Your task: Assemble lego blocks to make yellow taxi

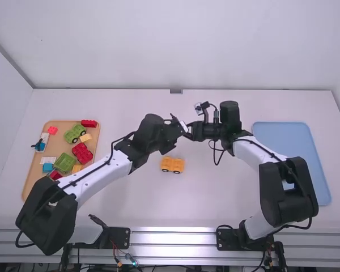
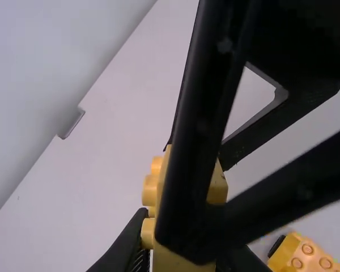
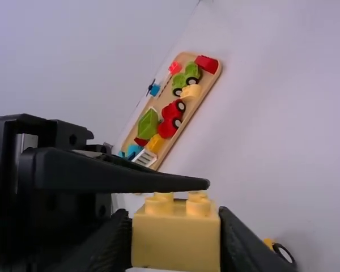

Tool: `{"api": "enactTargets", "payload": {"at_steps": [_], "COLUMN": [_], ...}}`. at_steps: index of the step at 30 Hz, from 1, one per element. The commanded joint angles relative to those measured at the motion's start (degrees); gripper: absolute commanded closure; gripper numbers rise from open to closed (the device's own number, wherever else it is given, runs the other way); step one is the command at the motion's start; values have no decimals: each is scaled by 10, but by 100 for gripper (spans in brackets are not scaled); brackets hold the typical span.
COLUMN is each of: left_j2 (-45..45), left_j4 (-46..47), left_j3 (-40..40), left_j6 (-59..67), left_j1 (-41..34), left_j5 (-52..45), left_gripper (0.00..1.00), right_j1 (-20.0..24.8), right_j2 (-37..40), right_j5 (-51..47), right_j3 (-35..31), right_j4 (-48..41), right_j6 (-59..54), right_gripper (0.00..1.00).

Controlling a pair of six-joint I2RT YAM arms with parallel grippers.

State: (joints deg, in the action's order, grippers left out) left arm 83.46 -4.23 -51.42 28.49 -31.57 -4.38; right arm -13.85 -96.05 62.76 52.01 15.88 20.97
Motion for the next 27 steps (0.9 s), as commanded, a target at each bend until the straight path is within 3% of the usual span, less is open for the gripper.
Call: {"api": "enactTargets", "payload": {"at_steps": [1,4,6,7,8,9,10,11,19,21,27], "left_j2": [-3,-3,-3,-3,-3,-3,-3,-3,-30,-49,-58], "left_j4": [-2,-3,-3,-4,-3,-4,-4,-4,13,28,116], "left_j3": [5,5,5,5,5,5,5,5,5,5,-46], "left_j6": [3,3,-2,-7,-9,-12,-12,-11,-81,-81,-55], "left_j1": [-3,-2,-3,-3,-2,-2,-2,-3,14,31,142], "left_j5": [-7,-7,-7,-8,-7,-7,-7,-7,-9,-47,-323], "left_gripper": [98,98,89,67,55,27,18,1,1,1,1], "right_j1": [-3,-3,-3,-3,-3,-3,-3,-3,8,14,17], "right_j2": [-2,-2,-2,-2,-2,-2,-2,-2,-2,-2,-2], "right_j5": [17,17,17,17,17,17,16,12,-11,-7,19], "right_j3": [17,17,17,17,17,17,17,17,17,18,63], "right_j4": [2,2,3,3,3,6,7,8,7,7,-80], "right_j6": [0,0,0,0,0,0,0,0,-35,-57,-179], "right_gripper": [67,72,73,74,75,76,76,76,76,76,75]}}
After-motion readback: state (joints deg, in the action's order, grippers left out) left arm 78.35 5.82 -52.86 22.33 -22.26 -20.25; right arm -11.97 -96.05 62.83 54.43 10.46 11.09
